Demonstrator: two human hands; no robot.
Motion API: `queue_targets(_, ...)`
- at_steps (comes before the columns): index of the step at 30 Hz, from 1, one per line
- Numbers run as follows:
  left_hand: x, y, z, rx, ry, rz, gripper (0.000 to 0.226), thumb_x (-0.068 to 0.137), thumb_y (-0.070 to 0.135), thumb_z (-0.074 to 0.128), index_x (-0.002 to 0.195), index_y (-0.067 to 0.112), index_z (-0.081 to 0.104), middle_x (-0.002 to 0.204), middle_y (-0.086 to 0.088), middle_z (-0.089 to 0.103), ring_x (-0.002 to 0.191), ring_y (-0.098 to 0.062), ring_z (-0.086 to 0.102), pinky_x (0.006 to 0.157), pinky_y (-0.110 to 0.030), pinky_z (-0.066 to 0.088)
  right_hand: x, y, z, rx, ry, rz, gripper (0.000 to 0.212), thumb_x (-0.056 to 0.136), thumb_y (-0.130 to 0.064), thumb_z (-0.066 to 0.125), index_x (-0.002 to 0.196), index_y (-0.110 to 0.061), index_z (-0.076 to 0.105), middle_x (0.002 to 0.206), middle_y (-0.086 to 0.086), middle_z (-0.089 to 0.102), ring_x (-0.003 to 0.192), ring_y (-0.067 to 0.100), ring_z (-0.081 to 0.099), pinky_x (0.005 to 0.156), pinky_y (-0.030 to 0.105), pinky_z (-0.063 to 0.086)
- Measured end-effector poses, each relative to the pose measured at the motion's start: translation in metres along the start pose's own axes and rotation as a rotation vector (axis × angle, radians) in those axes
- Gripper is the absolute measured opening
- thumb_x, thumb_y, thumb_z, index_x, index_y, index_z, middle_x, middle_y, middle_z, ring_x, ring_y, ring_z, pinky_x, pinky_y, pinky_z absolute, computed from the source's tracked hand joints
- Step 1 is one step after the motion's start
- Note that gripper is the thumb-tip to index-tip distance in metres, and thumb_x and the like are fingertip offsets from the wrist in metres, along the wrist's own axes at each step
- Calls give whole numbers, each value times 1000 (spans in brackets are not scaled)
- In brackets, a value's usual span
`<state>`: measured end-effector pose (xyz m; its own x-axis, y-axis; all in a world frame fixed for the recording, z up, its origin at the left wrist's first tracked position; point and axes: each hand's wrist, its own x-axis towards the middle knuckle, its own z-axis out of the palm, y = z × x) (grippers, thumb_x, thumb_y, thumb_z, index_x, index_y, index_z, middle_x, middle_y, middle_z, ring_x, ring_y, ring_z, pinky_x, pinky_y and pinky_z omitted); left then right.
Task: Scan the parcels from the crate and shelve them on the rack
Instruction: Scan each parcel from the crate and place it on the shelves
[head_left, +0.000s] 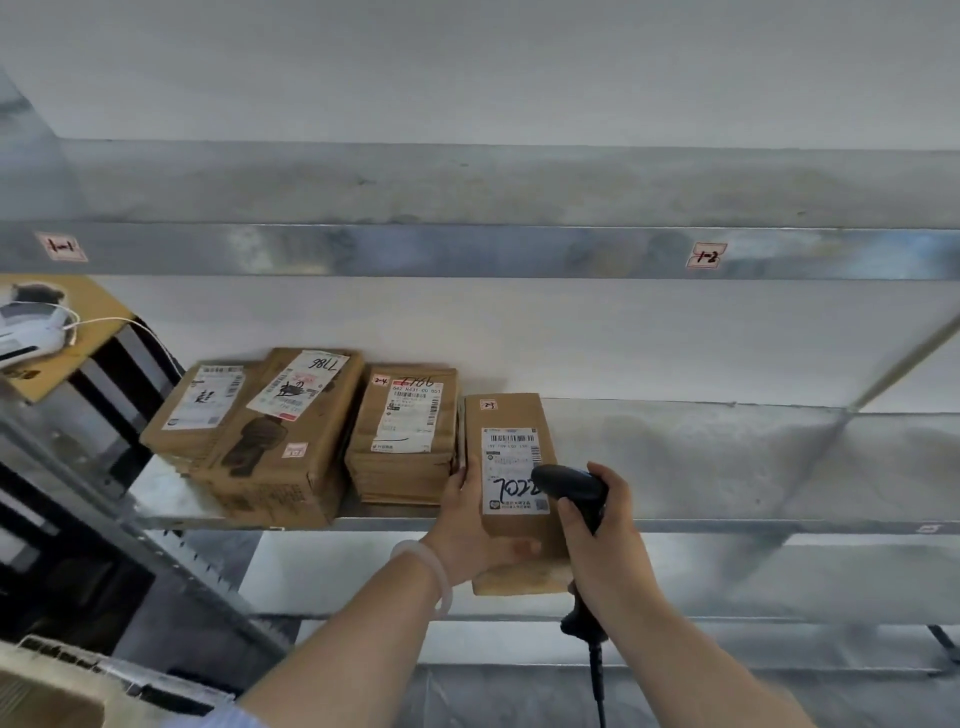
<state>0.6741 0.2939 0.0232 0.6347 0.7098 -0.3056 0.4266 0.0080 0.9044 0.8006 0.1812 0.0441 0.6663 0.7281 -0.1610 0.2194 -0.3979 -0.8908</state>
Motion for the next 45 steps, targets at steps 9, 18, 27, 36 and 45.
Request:
queue_targets(9, -1, -22, 1, 467, 231, 127, 117, 69, 47, 87, 154, 48, 6, 160, 10, -2, 148, -22, 13, 122, -42, 24, 17, 2, 14, 70, -22, -39, 45, 98, -34, 55, 112, -64, 24, 98, -19, 58, 61, 17, 64, 46, 26, 48)
queue_targets(18, 11, -13, 0, 624, 524, 110, 93, 79, 55, 73, 154, 41, 20, 143, 1, 31, 131, -21, 33, 110, -35, 36, 45, -10, 27, -52, -110, -112, 46, 98, -34, 54, 129, -53, 25, 113, -14, 58, 80, 16, 65, 51, 23, 46)
queue_targets(27, -19, -12, -13, 521, 583, 214, 75, 82, 46, 73, 147, 32, 39, 132, 4, 44, 126, -19, 41, 108, -32, 36, 11, -23, 18, -25, -42, -311, 48, 97, -31, 53, 123, -63, 29, 120, -16, 58, 91, 21, 64, 62, 41, 57)
queue_targets(36, -117, -48, -97, 576, 872, 30, 71, 92, 55, 55, 155, 38, 26, 156, 0, 31, 143, -23, 29, 117, -39, 30, -42, -71, 102, -13, -356, -614, 49, 97, -29, 57, 131, -52, 30, 127, -8, 58, 106, 14, 60, 85, 27, 50)
queue_targets(45, -252, -132, -175, 471, 1090, -271, 70, 93, 60, 51, 154, 41, 23, 156, 5, 30, 143, -20, 27, 113, -37, 32, -136, -101, 230, -48, -699, -751, 48, 97, -24, 58, 134, -45, 35, 130, -13, 53, 109, 7, 56, 83, 16, 44)
